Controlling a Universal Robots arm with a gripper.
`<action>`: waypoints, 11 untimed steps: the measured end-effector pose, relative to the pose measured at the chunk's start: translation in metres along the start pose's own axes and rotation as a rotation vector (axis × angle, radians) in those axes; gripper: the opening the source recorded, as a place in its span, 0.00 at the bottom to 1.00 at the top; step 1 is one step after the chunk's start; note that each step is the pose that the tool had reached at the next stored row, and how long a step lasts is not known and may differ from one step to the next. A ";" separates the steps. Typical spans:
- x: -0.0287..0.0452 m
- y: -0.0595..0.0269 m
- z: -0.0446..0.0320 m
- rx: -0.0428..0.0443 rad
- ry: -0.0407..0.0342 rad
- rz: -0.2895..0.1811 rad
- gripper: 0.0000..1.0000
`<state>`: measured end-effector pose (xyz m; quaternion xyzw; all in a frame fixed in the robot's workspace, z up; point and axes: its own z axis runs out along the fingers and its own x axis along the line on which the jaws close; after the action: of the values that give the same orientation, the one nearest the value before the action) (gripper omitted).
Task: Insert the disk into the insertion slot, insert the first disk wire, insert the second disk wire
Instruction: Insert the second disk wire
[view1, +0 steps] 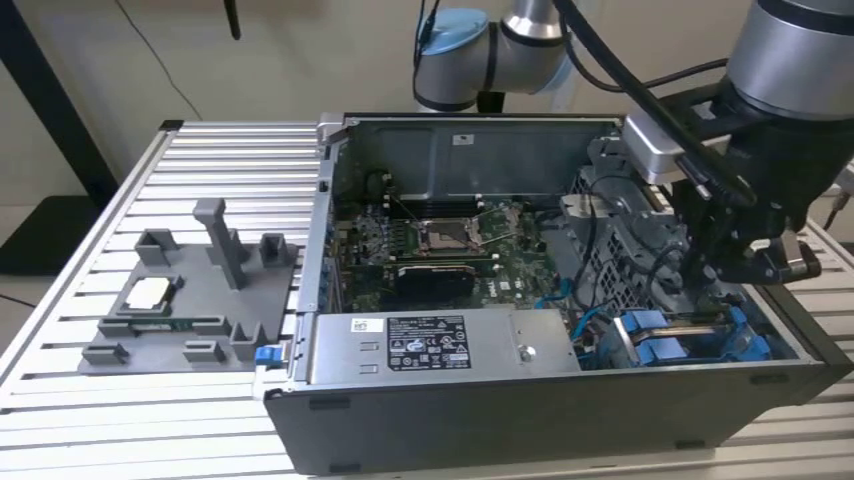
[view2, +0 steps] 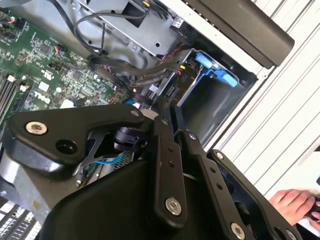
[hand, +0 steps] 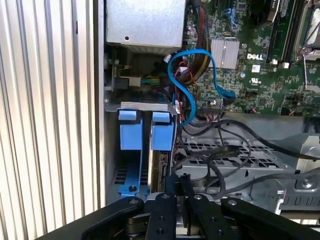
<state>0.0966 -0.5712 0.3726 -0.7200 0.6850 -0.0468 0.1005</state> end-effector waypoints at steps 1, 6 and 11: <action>0.0007 0.0004 0.0006 0.0004 -0.0005 -0.001 0.16; 0.0013 0.0016 0.0056 0.0049 -0.0022 -0.009 0.16; 0.0014 0.0017 0.0062 0.0068 -0.0028 -0.011 0.16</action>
<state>0.0963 -0.5722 0.3661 -0.7235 0.6808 -0.0487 0.1036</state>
